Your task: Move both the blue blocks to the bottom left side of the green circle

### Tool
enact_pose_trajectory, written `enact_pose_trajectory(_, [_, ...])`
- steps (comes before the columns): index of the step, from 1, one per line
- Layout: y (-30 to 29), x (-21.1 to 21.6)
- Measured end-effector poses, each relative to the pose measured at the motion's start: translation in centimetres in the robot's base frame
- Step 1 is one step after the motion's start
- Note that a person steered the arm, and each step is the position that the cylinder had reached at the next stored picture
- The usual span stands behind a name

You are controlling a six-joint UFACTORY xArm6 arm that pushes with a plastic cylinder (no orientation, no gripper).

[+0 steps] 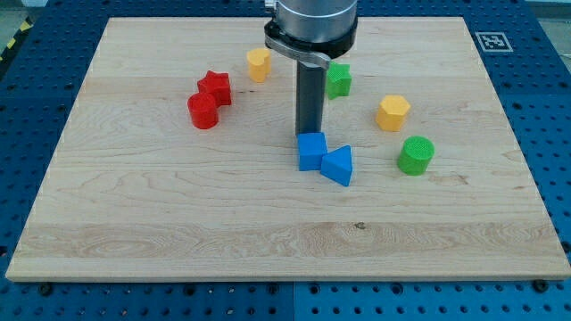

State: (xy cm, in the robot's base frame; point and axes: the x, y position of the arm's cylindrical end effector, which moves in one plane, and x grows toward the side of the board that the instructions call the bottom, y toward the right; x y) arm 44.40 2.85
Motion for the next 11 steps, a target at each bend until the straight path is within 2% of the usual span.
enact_pose_trajectory(1, [0.2, 0.4])
enact_pose_trajectory(3, [-5.8, 0.9])
enact_pose_trajectory(4, [-6.2, 2.5])
enact_pose_trajectory(6, [1.0, 2.7])
enact_pose_trajectory(8, [2.2, 4.5])
enact_pose_trajectory(9, [4.6, 5.8])
enact_pose_trajectory(11, [5.6, 5.4])
